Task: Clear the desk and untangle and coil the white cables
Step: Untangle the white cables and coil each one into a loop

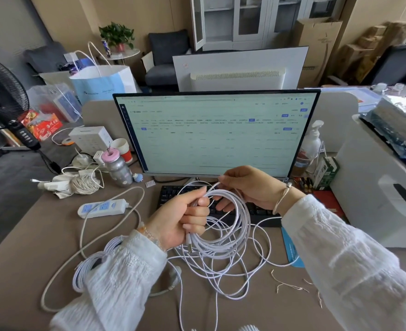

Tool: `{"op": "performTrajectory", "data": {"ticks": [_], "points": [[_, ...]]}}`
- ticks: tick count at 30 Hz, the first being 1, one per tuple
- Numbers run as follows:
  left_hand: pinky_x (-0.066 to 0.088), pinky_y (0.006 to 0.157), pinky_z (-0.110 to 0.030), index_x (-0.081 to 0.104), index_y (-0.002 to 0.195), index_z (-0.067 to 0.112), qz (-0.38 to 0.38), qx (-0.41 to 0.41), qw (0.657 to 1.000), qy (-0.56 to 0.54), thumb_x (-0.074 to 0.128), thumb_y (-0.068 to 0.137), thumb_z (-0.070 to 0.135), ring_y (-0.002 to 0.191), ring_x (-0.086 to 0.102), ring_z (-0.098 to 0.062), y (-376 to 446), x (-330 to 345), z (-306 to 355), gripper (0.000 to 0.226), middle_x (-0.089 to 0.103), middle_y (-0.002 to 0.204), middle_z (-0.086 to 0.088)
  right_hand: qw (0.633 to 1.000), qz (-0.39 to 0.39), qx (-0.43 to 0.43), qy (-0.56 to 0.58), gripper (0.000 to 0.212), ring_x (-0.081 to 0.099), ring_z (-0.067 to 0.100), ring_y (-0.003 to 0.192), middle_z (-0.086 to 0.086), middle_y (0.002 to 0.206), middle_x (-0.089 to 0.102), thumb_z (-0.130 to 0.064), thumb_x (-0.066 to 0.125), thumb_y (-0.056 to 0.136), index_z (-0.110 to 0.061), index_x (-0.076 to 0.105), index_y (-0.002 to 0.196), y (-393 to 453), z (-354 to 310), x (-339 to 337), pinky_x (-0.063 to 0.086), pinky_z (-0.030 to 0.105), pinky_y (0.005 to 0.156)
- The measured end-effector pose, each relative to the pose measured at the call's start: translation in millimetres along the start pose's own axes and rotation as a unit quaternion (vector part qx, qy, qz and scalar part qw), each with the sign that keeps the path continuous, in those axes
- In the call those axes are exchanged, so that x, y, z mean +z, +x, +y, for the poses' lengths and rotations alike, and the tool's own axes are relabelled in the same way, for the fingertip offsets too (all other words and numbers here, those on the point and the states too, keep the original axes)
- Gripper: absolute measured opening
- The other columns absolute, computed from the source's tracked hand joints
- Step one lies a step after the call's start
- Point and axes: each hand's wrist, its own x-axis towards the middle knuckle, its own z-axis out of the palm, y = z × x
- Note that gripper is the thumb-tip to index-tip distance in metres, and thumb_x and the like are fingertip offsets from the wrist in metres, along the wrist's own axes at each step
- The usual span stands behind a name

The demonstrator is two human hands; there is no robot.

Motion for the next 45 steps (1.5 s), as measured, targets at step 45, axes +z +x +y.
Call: {"op": "performTrajectory", "data": {"ticks": [45], "points": [[0.031, 0.037, -0.019, 0.048, 0.069, 0.012, -0.032, 0.025, 0.996, 0.074, 0.046, 0.093, 0.036, 0.03, 0.022, -0.003, 7, -12, 12, 0.034, 0.024, 0.041, 0.008, 0.999, -0.01, -0.027, -0.033, 0.032, 0.038, 0.014, 0.044, 0.002, 0.054, 0.045, -0.031, 0.057, 0.094, 0.001, 0.062, 0.088, -7, 1, 26, 0.041, 0.025, 0.043]]}}
